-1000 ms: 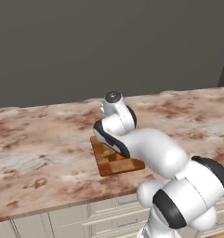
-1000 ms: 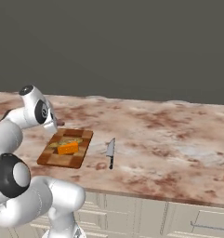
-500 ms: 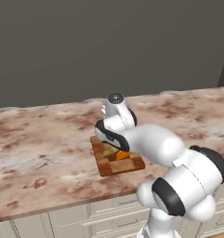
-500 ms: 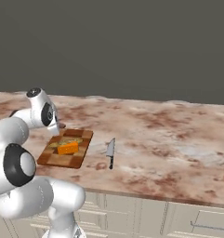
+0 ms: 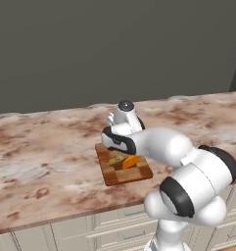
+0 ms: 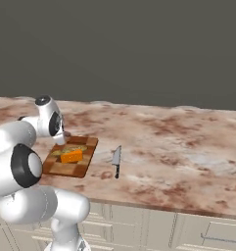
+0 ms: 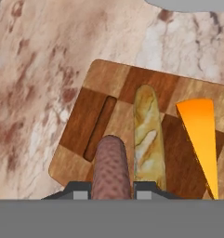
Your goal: Retrieve the sausage and cheese from the fridge and place them on the cutting board on the counter.
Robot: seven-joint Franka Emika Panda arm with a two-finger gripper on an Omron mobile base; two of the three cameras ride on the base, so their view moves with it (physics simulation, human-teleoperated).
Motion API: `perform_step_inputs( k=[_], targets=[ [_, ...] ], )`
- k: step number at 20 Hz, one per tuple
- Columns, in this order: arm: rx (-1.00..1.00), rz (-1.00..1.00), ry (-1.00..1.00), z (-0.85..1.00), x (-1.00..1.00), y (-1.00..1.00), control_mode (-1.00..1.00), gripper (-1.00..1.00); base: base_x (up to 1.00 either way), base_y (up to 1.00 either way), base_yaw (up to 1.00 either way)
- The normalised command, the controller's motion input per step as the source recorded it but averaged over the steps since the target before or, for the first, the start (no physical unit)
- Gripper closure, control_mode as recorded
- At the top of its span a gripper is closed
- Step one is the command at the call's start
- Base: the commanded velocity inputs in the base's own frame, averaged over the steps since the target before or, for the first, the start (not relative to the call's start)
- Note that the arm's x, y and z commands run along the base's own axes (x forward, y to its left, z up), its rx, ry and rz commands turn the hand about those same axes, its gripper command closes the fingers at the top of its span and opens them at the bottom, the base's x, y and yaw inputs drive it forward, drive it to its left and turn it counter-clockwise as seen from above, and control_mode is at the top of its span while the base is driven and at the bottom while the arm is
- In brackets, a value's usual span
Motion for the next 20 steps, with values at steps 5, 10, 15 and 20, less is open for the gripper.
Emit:
perform_step_inputs(
  k=[5, 10, 15, 20],
  targets=[
    [0.05, 0.00, 0.01, -0.29, 0.26, 0.00, -1.00, 1.00, 0.00, 0.00, 0.00],
    [0.03, 0.00, 0.00, -0.33, 0.02, 0.00, -1.00, 1.00, 0.00, 0.00, 0.00],
    [0.01, 0.00, 0.00, -0.24, 0.05, 0.00, -1.00, 1.00, 0.00, 0.00, 0.00],
    [0.00, 0.00, 0.00, -0.15, 0.13, 0.00, -1.00, 1.00, 0.00, 0.00, 0.00]
  ],
)
